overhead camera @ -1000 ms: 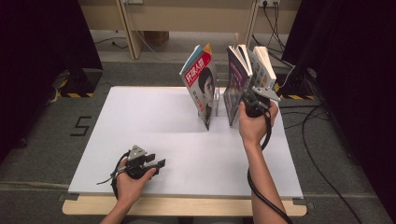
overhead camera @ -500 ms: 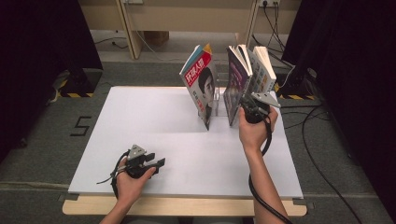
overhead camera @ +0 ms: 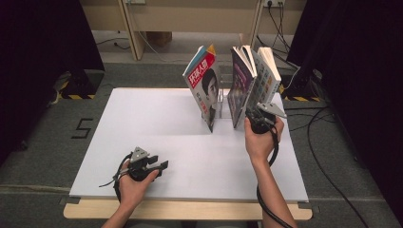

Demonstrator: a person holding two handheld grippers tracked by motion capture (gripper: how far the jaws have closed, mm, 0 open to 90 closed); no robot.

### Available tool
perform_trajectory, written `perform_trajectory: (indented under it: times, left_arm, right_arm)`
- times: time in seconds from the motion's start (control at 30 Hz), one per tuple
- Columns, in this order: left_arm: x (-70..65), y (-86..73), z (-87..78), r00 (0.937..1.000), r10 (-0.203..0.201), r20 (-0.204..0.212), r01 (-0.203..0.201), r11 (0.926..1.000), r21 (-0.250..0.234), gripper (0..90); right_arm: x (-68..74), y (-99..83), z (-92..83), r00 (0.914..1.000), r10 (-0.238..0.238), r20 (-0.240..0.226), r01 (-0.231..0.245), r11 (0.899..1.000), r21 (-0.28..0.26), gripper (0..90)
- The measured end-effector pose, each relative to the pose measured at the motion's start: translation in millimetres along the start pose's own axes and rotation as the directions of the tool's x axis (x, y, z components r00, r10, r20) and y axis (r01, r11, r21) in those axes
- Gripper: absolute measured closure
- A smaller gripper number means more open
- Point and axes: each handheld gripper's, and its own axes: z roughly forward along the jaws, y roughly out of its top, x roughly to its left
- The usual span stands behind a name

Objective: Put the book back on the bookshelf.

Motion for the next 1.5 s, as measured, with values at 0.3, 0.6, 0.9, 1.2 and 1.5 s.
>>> perform_trajectory:
  times: [0.3, 0.6, 0.9, 1.2, 1.5]
  left_arm:
    - [0.6, 0.3, -0.7, 1.0, 0.003, -0.005, -0.003, 1.0, -0.002, 46.3]
    - [0.7, 0.5, -1.0, 1.0, 0.005, -0.005, -0.005, 1.0, -0.004, 46.2]
    - [0.9, 0.7, -1.3, 1.0, 0.005, -0.006, -0.005, 1.0, -0.007, 46.1]
    - [0.9, 0.5, -1.3, 1.0, 0.007, -0.006, -0.007, 1.0, -0.005, 46.0]
    - [1.5, 0.8, -2.5, 1.0, 0.003, -0.007, -0.003, 1.0, -0.008, 45.9]
  right_arm:
    - [-2.4, -10.4, -3.1, 0.9999, -0.009, -0.011, 0.009, 1.0, 0.019, 71.3]
    - [-2.8, -14.8, -5.1, 0.9999, 0.003, -0.011, -0.003, 1.0, 0.023, 70.1]
    - [3.2, -18.0, -5.2, 0.9998, -0.012, -0.016, 0.012, 1.0, 0.028, 69.8]
    - [18.1, -16.7, -4.4, 0.9983, -0.028, -0.052, 0.029, 0.999, 0.019, 69.5]
    - [41.3, -14.8, 5.3, 0.9941, -0.041, -0.1, 0.043, 0.999, 0.019, 68.2]
